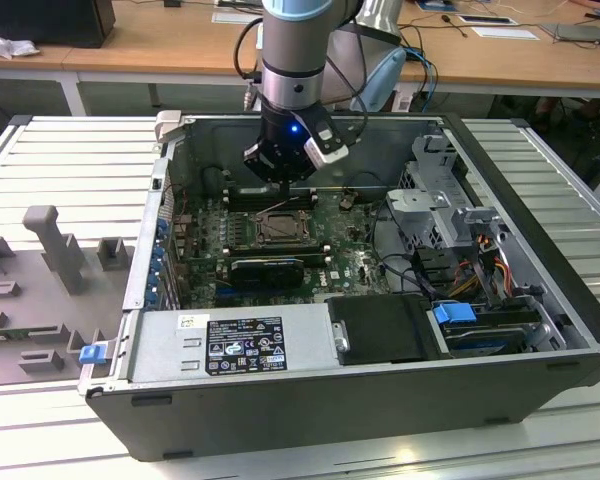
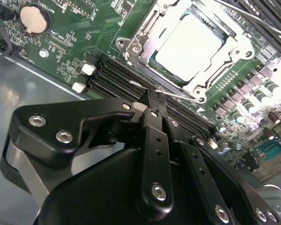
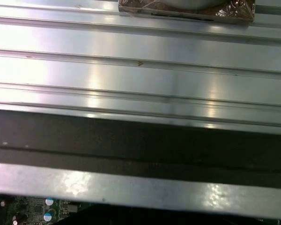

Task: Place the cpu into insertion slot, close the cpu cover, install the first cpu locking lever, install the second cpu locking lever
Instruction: 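Install the first cpu locking lever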

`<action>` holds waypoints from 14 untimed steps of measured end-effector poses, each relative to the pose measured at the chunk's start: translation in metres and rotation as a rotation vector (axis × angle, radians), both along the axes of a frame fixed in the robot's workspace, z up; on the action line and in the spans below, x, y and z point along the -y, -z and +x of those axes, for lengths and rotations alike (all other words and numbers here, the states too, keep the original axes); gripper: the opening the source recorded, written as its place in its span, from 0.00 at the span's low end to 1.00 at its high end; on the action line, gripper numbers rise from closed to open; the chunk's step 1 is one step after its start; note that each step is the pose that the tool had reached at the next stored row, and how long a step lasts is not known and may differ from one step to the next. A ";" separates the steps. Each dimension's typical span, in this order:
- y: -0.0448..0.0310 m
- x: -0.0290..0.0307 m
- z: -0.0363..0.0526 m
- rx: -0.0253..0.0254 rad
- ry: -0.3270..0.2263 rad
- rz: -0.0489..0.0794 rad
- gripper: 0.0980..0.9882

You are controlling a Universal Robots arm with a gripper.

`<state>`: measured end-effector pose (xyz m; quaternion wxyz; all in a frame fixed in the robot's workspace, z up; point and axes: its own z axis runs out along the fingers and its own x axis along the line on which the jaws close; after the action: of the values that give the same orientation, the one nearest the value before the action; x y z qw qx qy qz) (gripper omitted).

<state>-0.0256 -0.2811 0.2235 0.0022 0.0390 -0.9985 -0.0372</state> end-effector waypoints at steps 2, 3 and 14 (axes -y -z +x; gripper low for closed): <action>0.0011 0.0000 0.0024 0.0000 0.001 0.000 0.01; 0.0016 0.0000 0.0028 0.0000 0.001 0.000 0.01; 0.0126 0.0000 0.0086 0.0000 0.001 0.000 0.01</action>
<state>-0.0170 -0.2811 0.2109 0.0022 0.0384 -0.9986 -0.0372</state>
